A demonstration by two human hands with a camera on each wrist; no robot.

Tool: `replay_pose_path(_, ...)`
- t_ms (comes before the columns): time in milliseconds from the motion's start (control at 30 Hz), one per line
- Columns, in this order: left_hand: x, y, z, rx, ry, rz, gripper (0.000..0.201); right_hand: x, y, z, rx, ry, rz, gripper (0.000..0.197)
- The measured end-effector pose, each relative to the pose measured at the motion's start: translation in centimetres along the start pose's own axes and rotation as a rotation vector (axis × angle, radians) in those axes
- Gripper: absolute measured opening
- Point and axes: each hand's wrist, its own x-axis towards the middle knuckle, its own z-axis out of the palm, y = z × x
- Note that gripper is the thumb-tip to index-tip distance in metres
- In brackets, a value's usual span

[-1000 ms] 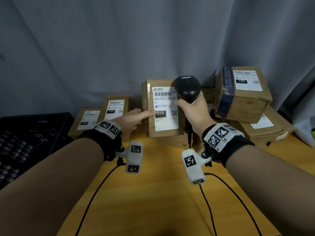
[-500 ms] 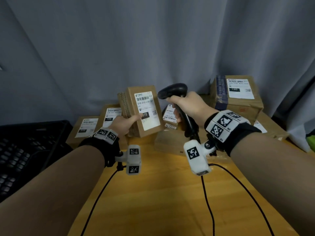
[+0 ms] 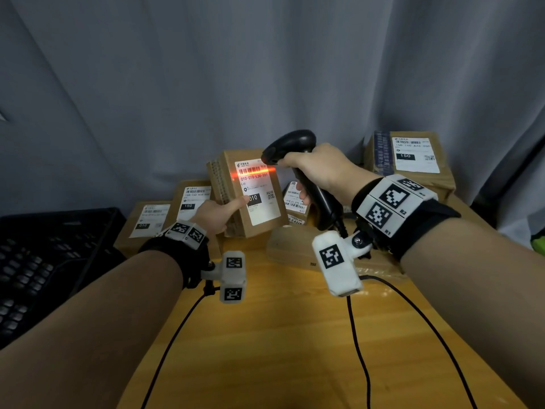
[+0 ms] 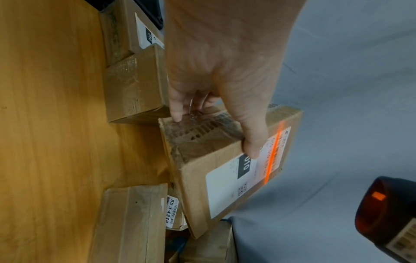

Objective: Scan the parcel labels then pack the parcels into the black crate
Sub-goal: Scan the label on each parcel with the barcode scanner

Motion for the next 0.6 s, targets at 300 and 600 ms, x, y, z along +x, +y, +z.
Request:
replay_pose_path(300, 0.1, 0.0, 0.4, -0.002, -0.026, -0.017, 0.079, -0.1, 0.1, 0.1, 0.024, 0.005, -0.017, 0.032)
replay_pose_path(600, 0.4, -0.3, 0.3, -0.005, -0.031, -0.037, 0.076, 0.5, 1.1, 0.5, 0.102, 0.017, -0.023, 0.029)
